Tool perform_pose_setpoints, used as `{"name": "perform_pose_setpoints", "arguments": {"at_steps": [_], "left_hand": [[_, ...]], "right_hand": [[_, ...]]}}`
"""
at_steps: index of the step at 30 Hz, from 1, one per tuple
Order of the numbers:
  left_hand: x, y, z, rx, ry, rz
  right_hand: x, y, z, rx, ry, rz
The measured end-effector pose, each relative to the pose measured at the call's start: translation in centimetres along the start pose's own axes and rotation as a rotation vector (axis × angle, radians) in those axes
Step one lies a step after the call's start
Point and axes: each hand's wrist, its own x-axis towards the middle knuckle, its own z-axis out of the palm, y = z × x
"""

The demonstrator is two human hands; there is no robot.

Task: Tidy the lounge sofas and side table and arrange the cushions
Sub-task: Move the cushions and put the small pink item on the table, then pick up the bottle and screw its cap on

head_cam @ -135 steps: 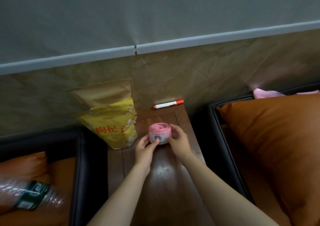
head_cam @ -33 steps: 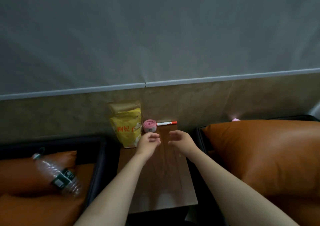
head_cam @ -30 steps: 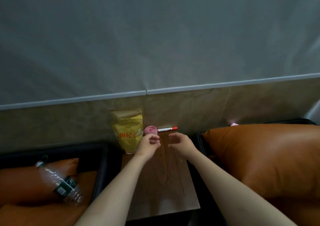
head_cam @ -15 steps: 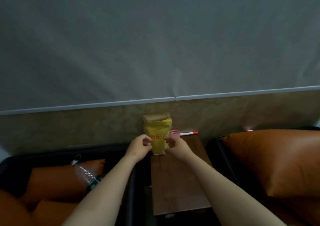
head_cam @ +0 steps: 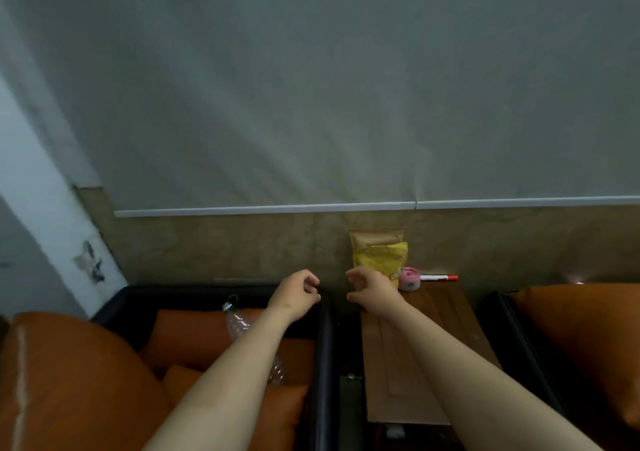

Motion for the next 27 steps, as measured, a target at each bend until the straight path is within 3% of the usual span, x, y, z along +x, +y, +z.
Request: {"name": "perform_pose_setpoints", "arguments": {"at_steps": [9, 19, 27], "left_hand": [[-1.3, 4.6, 4.5, 0.180, -0.139, 0.072], [-1.0, 13.2, 12.9, 0.261, -0.300, 0.268], [-0.1, 11.9, 11.0, 0.355, -0.293, 0.286]], "right_hand": [[-3.4, 3.4, -4.6, -0.019, -0.015, 0.060], [-7.9, 10.7, -13.5, 0.033, 0.167, 0.225], [-7.2, 10.3, -12.0, 0.061, 0.158, 0.267]]}}
